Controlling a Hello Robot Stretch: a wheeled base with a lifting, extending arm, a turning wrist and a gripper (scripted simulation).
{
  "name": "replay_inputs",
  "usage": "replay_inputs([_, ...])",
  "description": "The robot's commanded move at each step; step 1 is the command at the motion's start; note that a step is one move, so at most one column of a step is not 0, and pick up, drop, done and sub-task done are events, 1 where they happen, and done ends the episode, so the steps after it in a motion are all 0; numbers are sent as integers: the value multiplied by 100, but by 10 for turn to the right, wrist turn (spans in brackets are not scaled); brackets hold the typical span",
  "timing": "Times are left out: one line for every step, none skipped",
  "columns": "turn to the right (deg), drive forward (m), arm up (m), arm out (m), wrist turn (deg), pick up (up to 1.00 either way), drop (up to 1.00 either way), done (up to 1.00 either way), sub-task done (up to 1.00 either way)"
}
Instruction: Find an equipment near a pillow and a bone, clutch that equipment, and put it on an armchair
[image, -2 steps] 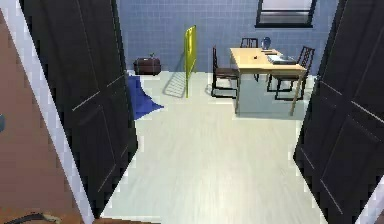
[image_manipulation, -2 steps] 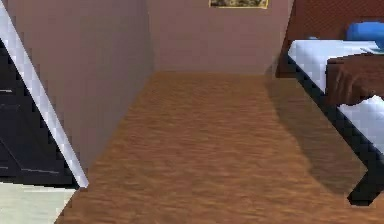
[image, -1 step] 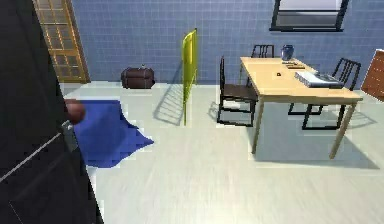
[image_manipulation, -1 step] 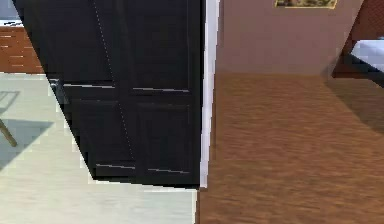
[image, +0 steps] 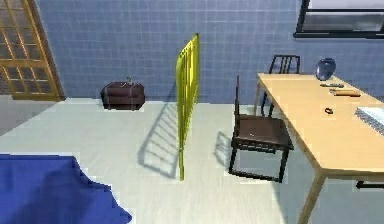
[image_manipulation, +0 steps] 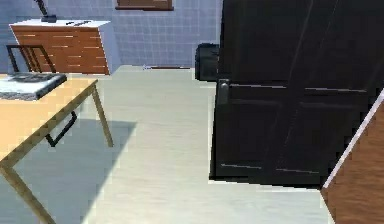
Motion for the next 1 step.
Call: replay_inputs([30,0,0,0,0,0,0,0,0])
